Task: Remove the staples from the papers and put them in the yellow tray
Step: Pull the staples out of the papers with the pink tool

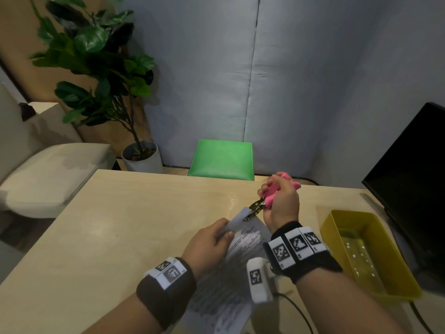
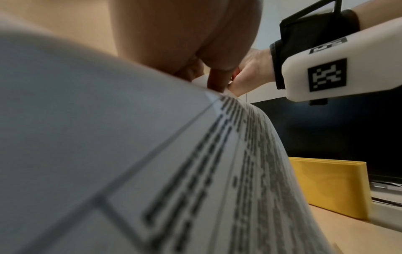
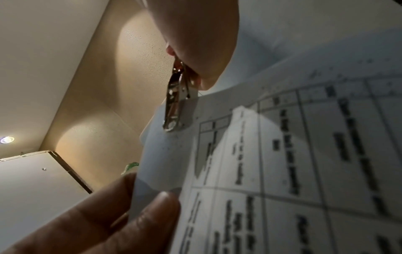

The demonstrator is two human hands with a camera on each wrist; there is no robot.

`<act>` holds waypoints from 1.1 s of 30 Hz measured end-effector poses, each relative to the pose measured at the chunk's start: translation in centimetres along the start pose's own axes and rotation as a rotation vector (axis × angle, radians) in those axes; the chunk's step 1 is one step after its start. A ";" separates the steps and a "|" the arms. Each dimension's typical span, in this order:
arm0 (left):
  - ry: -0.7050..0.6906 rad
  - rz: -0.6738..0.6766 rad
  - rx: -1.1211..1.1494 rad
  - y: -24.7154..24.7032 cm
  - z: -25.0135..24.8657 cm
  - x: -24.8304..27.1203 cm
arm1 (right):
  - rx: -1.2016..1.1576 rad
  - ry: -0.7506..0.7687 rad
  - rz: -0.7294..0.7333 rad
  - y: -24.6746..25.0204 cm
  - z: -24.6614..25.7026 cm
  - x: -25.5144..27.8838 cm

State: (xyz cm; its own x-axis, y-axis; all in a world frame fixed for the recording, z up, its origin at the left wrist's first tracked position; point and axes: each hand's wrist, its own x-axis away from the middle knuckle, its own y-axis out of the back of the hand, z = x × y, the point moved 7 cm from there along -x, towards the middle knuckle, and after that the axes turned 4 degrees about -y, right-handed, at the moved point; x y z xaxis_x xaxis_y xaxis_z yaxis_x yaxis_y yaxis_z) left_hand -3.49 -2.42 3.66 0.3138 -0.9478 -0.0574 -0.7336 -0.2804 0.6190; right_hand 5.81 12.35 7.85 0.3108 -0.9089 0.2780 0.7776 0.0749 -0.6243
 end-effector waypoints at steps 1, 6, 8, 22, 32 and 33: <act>0.001 0.006 -0.003 -0.1 0.0 0.0 | -0.015 -0.002 0.004 0.0 -0.1 0.0; -0.007 0.013 -0.007 -0.1 -0.3 0.0 | -0.041 0.019 0.022 -0.2 0.3 -0.2; -0.013 0.022 -0.007 -0.2 -0.6 -0.1 | -0.036 0.027 0.014 -0.2 0.3 -0.3; 0.018 0.111 -0.120 -2.0 0.5 0.4 | 0.036 0.006 -0.125 2.9 -1.5 -1.1; 0.044 0.139 -0.116 -3.0 1.9 0.5 | 0.046 -0.011 -0.144 4.4 -2.9 -1.4; 0.051 0.139 -0.115 -3.1 2.1 0.6 | 0.040 -0.016 -0.140 4.5 -3.0 -1.3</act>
State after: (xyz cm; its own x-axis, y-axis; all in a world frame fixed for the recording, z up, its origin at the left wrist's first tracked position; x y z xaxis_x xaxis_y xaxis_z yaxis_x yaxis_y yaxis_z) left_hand -2.32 -2.41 0.13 0.2463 -0.9664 0.0729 -0.6989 -0.1250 0.7042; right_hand 7.29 12.64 2.47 0.2062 -0.9050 0.3721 0.8352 -0.0354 -0.5489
